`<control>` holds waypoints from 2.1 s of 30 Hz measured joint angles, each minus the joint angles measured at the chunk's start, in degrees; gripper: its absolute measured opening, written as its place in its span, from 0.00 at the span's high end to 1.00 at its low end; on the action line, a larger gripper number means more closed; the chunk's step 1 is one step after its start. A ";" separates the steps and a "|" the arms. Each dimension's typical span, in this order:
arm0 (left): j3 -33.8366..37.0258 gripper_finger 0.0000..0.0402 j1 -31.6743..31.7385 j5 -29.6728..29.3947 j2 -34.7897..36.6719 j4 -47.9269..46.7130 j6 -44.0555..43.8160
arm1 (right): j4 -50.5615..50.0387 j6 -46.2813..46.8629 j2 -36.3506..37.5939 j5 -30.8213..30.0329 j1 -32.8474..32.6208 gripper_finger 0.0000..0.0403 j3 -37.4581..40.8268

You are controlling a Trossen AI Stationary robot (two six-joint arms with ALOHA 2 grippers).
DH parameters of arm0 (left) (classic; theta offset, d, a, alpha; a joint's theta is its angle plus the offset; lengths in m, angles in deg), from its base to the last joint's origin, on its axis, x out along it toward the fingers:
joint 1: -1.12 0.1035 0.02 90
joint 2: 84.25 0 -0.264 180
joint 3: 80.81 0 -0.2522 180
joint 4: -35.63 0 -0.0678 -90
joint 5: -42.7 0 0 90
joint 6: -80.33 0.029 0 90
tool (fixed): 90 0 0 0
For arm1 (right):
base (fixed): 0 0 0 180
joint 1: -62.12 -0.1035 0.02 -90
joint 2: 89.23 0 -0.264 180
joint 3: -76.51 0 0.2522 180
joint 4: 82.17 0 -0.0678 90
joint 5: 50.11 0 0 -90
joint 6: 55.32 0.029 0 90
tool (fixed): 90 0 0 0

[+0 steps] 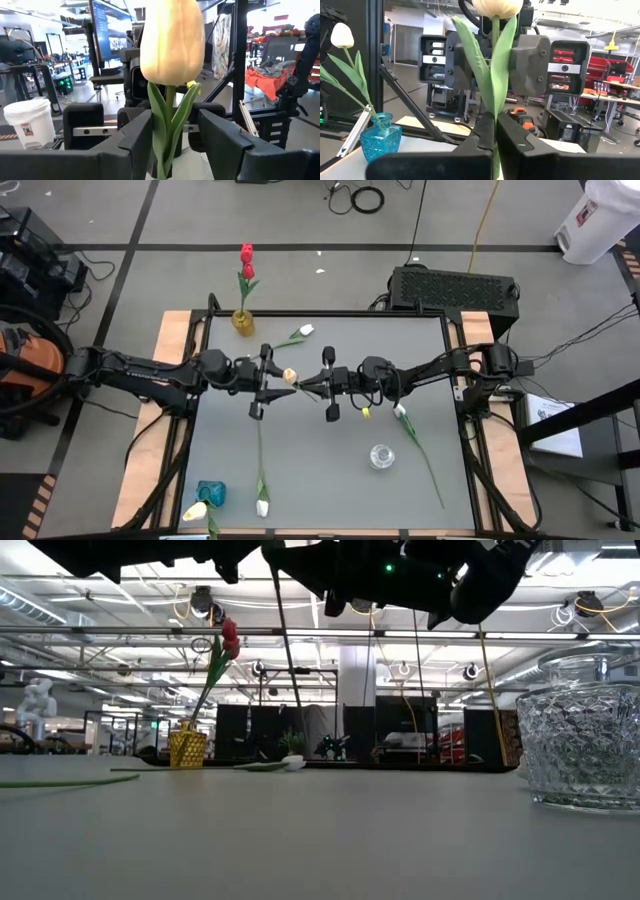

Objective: Sort flowers into vase by color
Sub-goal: Put the yellow tulip into the blue vase

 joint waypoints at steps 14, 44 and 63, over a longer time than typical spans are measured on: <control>0.01 0.59 0.00 -0.44 -2.25 0.48 -0.01 | -0.02 0.02 0.00 0.15 -0.01 1.00 0.02; 0.01 0.98 0.00 -1.75 -4.46 2.56 0.54 | -0.89 0.04 0.02 0.20 -0.01 1.00 0.04; 0.01 0.98 0.07 -5.99 7.04 -14.95 3.56 | -2.62 -0.09 0.09 -0.09 0.02 0.83 0.04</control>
